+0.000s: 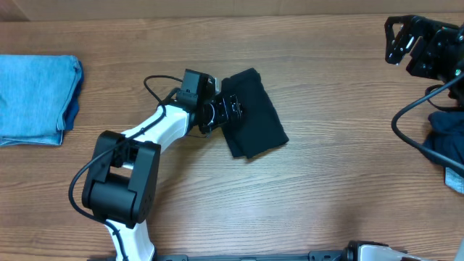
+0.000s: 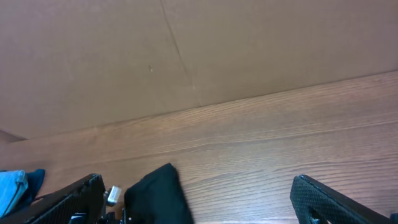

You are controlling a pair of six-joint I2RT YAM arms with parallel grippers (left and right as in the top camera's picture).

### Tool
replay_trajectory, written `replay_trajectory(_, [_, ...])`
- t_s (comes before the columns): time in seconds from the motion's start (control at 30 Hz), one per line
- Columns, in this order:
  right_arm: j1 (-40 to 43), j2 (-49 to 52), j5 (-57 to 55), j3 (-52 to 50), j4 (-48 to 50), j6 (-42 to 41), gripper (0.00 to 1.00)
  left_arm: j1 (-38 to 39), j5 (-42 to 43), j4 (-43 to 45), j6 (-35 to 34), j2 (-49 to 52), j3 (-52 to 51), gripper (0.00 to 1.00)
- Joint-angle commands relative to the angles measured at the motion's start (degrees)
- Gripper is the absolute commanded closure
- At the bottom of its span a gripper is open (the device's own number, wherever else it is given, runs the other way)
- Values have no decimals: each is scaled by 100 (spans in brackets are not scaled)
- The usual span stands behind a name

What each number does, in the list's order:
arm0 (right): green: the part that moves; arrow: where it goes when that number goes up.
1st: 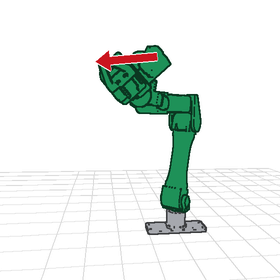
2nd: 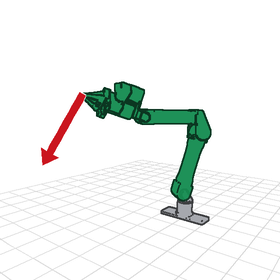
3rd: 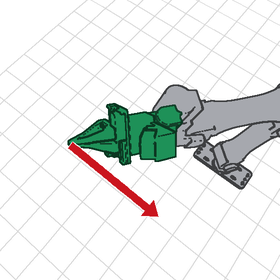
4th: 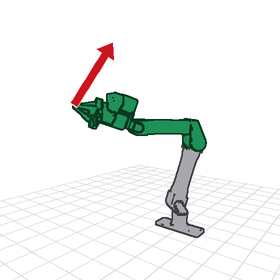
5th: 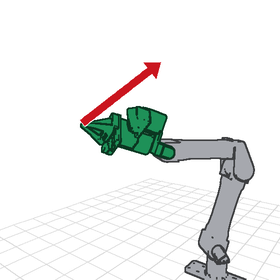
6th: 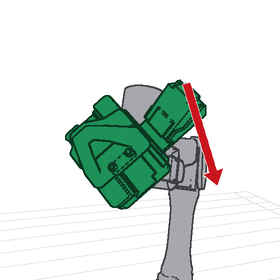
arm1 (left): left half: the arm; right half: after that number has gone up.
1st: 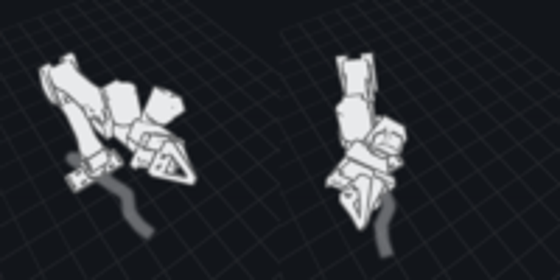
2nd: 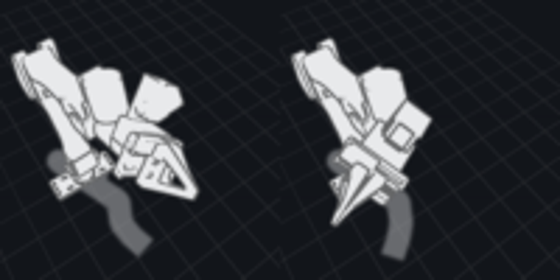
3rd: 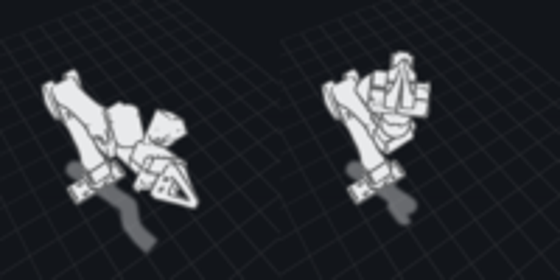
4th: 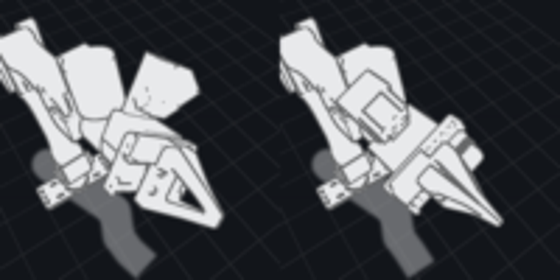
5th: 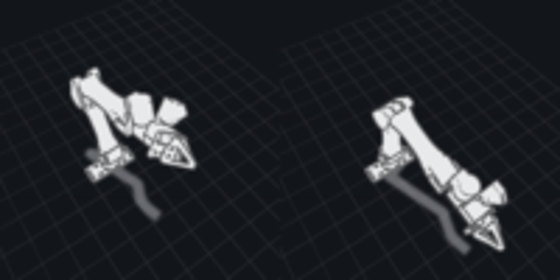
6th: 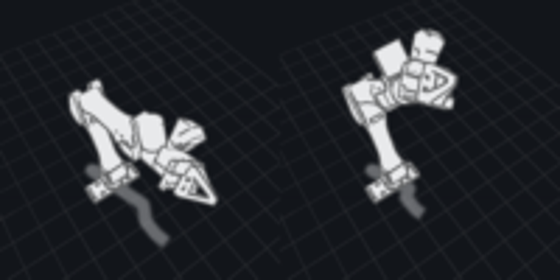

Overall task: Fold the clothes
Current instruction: 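Grasp the bundle's left edge with the left gripper and adjust it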

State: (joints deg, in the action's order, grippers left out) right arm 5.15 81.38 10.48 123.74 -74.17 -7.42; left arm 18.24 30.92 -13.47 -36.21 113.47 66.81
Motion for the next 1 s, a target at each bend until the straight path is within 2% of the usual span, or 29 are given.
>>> replay_trajectory(0.0, [13, -22, -39, 46, 17, 15, 0, 66, 205, -168, -173, 472, -216, 0])
replay_trajectory(0.17, [13, -22, -39, 46, 15, 15, 0, 107, 166, -409, -216, 472, -216, 6])
replay_trajectory(0.27, [13, -20, -39, 46, 15, 15, 0, 52, 107, -1141, -435, 472, -216, 5])
replay_trajectory(0.37, [13, -22, -39, 46, 15, 15, 0, 57, 52, -1259, -667, 472, -216, 4])
replay_trajectory(0.47, [13, -20, -39, 46, 15, 15, 0, 129, -291, -1222, -1021, 472, -216, 2])
replay_trajectory(0.57, [13, -20, -39, 46, 15, 15, 0, 157, -719, -892, -1075, 472, -216, 0])
replay_trajectory(0.77, [13, -20, -39, 46, 15, 15, 0, 79, -431, -369, -723, 516, -216, 0])
replay_trajectory(0.97, [13, -22, -39, 46, 15, 15, 0, -2, -588, -369, -483, 518, -374, 0])
